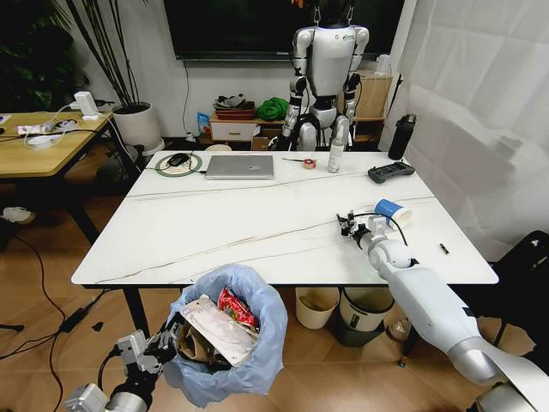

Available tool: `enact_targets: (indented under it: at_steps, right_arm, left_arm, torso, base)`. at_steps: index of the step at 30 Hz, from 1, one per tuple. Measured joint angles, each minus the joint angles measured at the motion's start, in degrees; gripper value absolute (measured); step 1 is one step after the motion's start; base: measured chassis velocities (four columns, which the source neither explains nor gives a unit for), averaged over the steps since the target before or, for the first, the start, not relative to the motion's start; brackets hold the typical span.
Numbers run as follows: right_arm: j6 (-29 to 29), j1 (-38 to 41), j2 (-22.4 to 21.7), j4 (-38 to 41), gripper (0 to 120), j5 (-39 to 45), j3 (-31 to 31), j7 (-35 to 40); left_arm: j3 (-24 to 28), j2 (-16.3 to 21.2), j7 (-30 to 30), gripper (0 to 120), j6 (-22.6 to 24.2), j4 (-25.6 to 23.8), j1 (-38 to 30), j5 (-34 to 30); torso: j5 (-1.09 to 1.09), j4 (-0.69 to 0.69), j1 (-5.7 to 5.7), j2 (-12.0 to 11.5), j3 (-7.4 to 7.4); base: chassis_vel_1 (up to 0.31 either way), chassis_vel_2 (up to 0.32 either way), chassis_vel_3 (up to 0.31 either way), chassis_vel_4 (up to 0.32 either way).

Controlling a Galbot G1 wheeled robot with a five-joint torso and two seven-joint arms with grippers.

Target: Pick up the trash bin and place the trash from the table into it.

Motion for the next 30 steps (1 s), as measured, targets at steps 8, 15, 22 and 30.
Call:
enact_targets:
  at_steps: [8, 15, 22, 30]
  right_arm:
    - [-1.44, -4.07, -5.86, 21.03, 0, 12.75, 1.84, 0.86]
    - [-0.16, -13.34, -11.44, 44.95, 0, 20.45, -0.89, -0.33]
    - [2.15, -20.08, -12.91, 59.38, 0, 17.93, -14.43, 0.22]
    - [2.40, -20.04, -11.43, 55.33, 3, 12.00, -22.11, 1.97]
  left_arm:
    - [0.00, 0.09, -0.03, 0, 0.00, 0.01, -0.04, -0.18]
    - [-0.10, 0.15, -0.05, 0, 0.02, -0.09, -0.04, -0.27]
    - [-0.13, -0.18, -0.17, 0, 0.14, -0.40, -0.18, -0.21]
    - [-0.13, -0.52, -0.21, 0, 0.16, -0.80, -0.15, 0.07]
  torso:
    - [-0.01, 0.00, 0.01, -0.01, 0.00]
    - [-0.02, 0.00, 0.00, 0.00, -0.02]
    - [-0.03, 0.00, -0.02, 0.00, -0.02]
    - [-0.02, 0.01, 0.00, 0.00, -0.01]
  base:
    - [0.000, 0.000, 0.000, 0.000]
    - [0.000, 0.000, 0.000, 0.000]
    - [0.000, 0.000, 0.000, 0.000]
    - [0.000, 0.000, 0.000, 0.000]
